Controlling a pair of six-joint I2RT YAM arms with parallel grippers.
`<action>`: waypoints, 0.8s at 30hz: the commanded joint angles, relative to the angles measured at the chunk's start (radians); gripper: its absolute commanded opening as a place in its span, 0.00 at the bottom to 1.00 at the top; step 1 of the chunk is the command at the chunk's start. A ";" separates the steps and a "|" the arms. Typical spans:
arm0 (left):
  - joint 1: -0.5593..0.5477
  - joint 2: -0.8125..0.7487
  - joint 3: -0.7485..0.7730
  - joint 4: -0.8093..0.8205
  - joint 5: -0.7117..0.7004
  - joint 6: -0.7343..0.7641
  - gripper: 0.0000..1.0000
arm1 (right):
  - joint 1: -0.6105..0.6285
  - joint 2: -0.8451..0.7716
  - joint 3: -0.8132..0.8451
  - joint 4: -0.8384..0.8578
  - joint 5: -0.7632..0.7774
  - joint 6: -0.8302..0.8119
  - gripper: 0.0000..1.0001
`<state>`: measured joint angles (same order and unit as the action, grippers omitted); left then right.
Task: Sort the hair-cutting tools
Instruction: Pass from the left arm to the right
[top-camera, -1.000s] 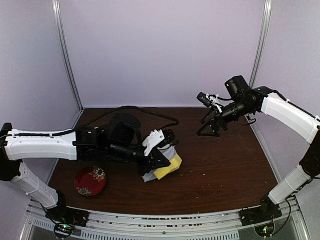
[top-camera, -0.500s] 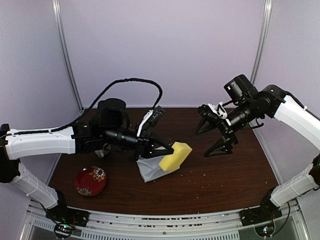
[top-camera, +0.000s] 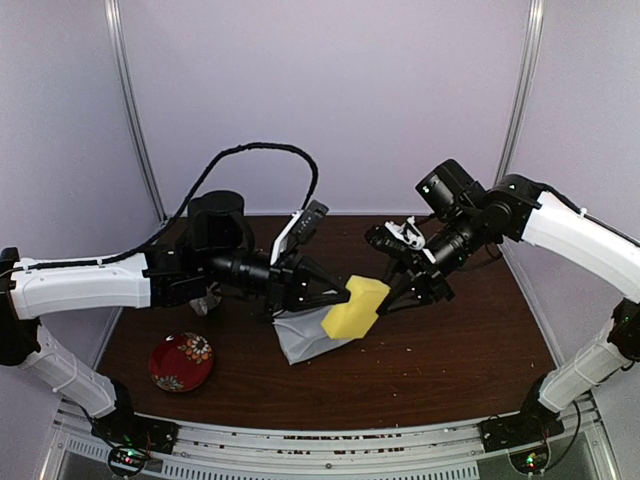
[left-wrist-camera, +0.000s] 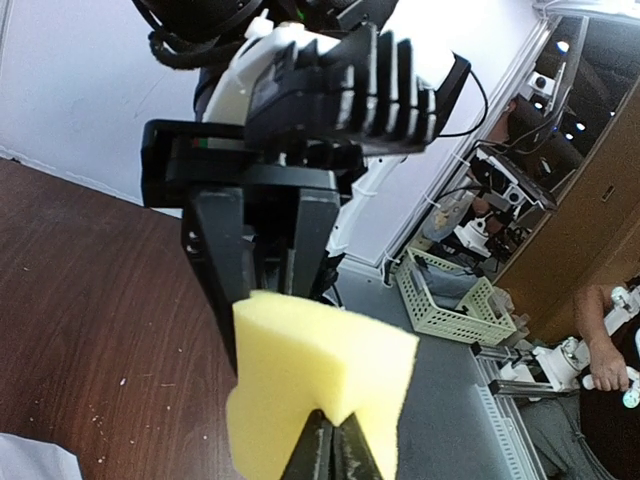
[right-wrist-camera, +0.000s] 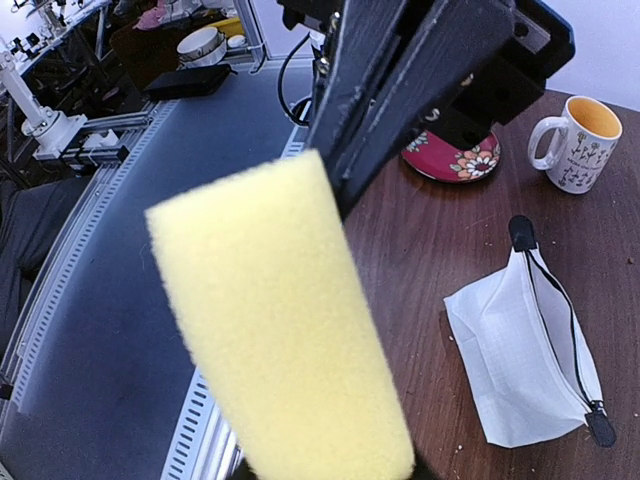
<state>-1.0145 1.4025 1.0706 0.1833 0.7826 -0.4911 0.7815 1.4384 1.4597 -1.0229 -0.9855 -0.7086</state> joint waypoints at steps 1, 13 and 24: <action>0.001 -0.012 0.005 -0.022 -0.083 0.042 0.10 | 0.007 -0.002 0.019 0.019 -0.045 0.046 0.06; -0.050 -0.088 -0.002 -0.172 -0.280 0.205 0.58 | 0.001 0.059 0.021 0.112 0.061 0.214 0.00; -0.056 0.020 0.075 -0.265 -0.420 0.171 0.60 | 0.000 0.062 0.029 0.111 0.039 0.218 0.00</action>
<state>-1.0691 1.3979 1.1095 -0.0849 0.4129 -0.3084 0.7811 1.5192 1.4677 -0.9325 -0.9489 -0.5007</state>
